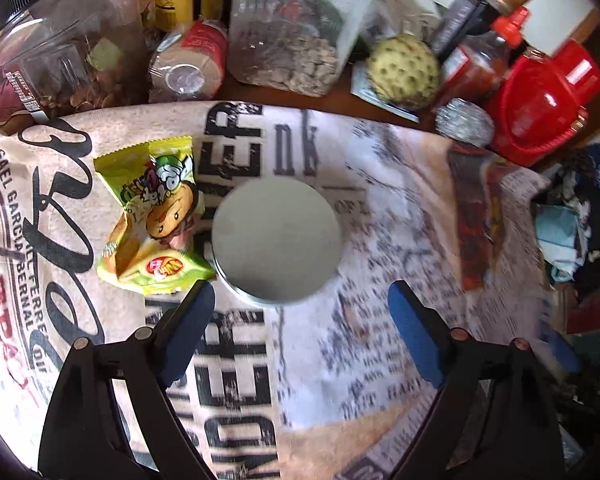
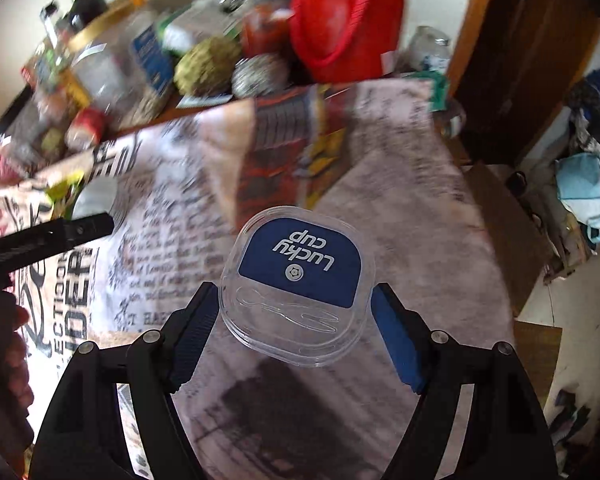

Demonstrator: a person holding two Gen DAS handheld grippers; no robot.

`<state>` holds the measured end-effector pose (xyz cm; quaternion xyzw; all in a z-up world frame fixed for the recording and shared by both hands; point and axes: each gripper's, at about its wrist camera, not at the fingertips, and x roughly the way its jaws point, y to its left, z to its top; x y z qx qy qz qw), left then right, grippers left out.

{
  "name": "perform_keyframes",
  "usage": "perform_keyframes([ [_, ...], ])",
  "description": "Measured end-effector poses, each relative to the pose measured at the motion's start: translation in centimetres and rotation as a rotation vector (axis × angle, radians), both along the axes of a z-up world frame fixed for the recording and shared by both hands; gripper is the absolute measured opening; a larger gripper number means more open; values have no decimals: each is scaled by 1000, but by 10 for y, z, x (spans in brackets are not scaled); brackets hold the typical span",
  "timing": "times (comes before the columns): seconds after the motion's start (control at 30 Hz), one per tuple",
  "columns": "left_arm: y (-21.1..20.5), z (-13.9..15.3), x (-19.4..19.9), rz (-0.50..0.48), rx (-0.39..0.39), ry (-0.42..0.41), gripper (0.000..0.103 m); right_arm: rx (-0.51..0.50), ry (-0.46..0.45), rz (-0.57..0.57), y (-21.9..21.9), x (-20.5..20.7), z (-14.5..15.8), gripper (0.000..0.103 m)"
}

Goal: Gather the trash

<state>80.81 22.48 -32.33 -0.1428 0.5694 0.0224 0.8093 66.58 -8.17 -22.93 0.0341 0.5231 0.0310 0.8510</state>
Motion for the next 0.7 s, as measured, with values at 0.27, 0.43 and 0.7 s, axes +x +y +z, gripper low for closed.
perform_keyframes([
  [0.27,-4,-11,25,22,106,-16,75,11,-40,-69,-13,3,14,75],
  [0.43,-25,-11,29,-27,162,-28,72,26,-56,-68,-19,0,22,75],
  [0.7,-60,20,3,-108,165,-87,72,49,-97,-30,-24,-9,38,75],
])
